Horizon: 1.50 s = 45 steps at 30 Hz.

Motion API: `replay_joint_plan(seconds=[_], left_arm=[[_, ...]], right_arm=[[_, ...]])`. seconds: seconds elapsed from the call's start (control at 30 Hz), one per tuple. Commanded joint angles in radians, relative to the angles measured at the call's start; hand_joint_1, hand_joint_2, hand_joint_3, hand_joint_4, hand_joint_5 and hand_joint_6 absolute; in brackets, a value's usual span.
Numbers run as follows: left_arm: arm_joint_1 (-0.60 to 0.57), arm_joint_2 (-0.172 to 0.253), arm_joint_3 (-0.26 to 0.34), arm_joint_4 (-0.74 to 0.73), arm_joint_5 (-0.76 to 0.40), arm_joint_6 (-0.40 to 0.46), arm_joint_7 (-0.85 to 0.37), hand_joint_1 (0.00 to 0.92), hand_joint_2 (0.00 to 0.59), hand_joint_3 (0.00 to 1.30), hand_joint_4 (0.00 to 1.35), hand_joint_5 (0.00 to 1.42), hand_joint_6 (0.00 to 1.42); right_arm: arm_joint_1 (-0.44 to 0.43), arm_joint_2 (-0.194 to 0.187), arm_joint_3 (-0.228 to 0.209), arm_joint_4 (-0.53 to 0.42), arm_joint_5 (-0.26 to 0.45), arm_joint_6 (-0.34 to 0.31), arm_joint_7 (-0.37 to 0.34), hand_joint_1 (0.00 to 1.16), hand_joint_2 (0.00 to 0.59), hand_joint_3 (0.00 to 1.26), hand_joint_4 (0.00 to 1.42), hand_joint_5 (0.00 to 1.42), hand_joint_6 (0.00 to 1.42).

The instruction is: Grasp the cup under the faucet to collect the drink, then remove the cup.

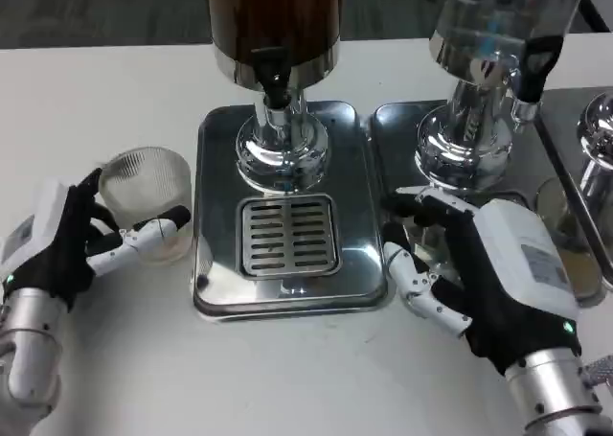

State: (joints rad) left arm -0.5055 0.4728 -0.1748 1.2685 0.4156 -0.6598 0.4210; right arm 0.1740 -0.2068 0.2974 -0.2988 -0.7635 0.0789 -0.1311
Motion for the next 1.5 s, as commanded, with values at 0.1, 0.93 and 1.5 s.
replay_joint_plan(seconds=[0.1, 0.93, 1.5], left_arm=[[0.014, -0.01, -0.007, -0.011, 0.015, -0.028, 0.06, 0.374, 0.127, 0.34, 0.35, 0.72, 0.96], [0.045, 0.002, 0.025, -0.058, 0.014, -0.123, 0.174, 0.441, 0.144, 0.55, 0.61, 0.95, 1.24], [-0.016, -0.043, 0.008, -0.101, 0.032, -0.147, 0.074, 0.443, 0.132, 0.56, 0.61, 0.95, 1.25]], right_arm=[[0.004, -0.004, -0.009, -0.019, -0.006, 0.011, 0.017, 0.25, 0.437, 0.38, 0.36, 0.37, 0.29], [-0.006, -0.002, -0.01, -0.019, 0.002, 0.009, 0.035, 0.25, 0.436, 0.36, 0.36, 0.36, 0.29], [-0.002, 0.02, -0.004, -0.029, 0.002, 0.004, 0.017, 0.25, 0.436, 0.36, 0.35, 0.36, 0.29]])
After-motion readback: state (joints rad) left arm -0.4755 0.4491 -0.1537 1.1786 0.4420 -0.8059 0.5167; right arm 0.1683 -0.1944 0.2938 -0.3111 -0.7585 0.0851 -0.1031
